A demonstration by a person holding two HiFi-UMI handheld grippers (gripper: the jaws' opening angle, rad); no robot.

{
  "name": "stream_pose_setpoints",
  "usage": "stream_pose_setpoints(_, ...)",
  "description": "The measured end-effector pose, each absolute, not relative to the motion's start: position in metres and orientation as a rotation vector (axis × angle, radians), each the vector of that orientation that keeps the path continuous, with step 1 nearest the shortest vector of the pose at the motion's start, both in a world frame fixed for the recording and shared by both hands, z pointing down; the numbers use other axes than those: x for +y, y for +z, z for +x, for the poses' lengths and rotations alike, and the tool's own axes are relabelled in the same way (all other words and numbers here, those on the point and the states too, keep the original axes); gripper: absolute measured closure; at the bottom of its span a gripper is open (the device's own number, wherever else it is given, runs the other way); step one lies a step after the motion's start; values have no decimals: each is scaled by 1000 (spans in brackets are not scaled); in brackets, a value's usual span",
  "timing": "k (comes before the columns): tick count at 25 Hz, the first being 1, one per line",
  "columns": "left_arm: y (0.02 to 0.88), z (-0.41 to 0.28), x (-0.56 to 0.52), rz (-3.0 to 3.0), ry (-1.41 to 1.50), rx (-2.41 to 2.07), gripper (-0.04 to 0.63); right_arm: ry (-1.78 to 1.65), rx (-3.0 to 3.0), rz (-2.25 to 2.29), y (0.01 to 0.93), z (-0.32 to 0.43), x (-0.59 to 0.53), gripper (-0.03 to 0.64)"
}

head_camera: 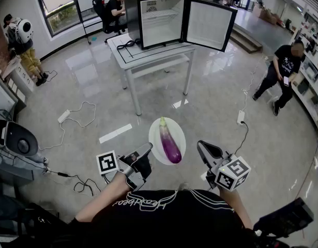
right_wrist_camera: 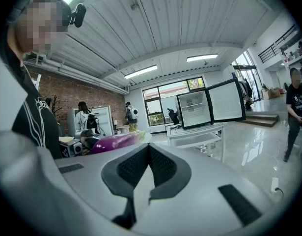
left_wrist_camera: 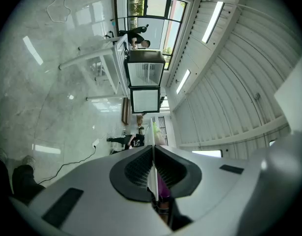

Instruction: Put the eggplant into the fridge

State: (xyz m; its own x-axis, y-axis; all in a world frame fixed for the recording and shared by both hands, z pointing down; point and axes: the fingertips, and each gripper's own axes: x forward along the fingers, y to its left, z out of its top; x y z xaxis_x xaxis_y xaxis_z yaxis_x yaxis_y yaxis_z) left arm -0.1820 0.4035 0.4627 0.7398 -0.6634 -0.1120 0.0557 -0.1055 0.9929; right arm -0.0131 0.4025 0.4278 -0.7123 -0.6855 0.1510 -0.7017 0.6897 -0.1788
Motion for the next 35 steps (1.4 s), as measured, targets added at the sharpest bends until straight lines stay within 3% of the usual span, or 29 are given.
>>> stream_pose_setpoints(35, 459, -194, 403, 1536, -686, -443, 574, 413, -2779, 1188, 436, -16, 409, 611)
